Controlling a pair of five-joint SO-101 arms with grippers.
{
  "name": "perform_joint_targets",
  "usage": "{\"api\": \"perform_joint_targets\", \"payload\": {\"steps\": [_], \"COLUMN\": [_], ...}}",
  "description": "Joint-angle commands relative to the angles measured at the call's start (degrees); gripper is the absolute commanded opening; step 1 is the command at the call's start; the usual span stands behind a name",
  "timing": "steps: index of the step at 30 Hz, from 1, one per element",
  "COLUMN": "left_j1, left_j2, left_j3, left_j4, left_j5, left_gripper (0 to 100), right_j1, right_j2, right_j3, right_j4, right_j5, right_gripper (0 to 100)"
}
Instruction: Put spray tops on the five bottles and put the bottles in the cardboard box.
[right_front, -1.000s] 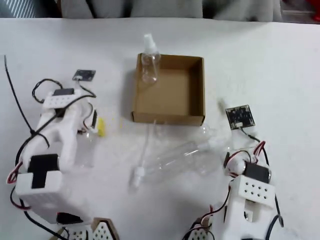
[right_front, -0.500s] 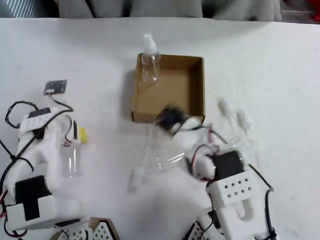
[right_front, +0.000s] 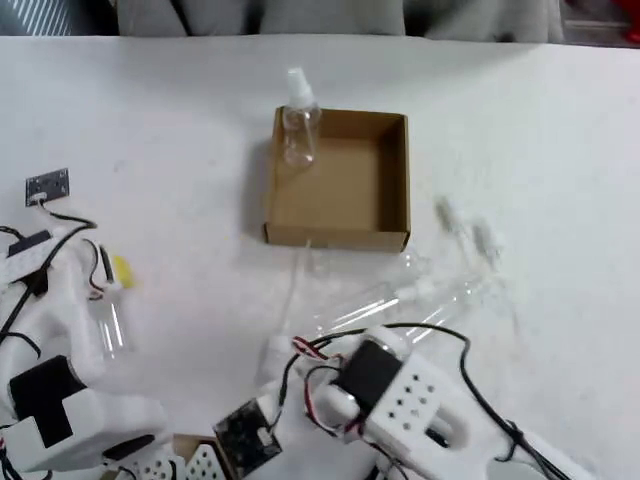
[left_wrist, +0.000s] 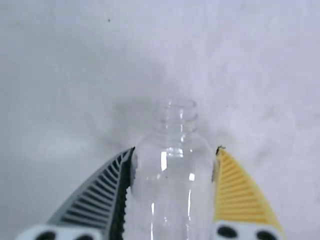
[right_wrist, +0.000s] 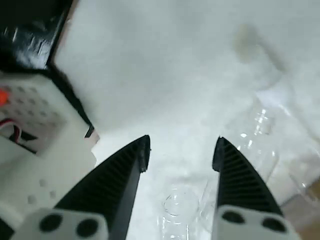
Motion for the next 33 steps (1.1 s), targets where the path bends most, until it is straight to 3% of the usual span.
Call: {"api": "perform_joint_targets", "payload": {"steps": [1,15,20,33], "left_j1": [-0.84,-0.57,-0.57,-0.48], "left_j2": [-2.77,-2.77,-2.77,-2.77], "left_j3": [-0.35,-0.09,-0.18,0.09], "left_j4": [-1.23,-2.90,-2.90,-2.90], "left_j5": [0.62,0.18,0.18,0.18], "left_gripper": [11,11,11,11], "right_j1": [0.31,0.57,4.79,6.46], "right_j2": [9.71,30.90,39.52,58.07], "right_j3": [-4.57,-23.56,-27.34,-30.86], "right_j4": [-3.56,-5.14,-8.92,-15.16], "right_j5": [8.53,20.31,24.26,24.26], "right_gripper": [17.6,22.4,22.4,22.3]}}
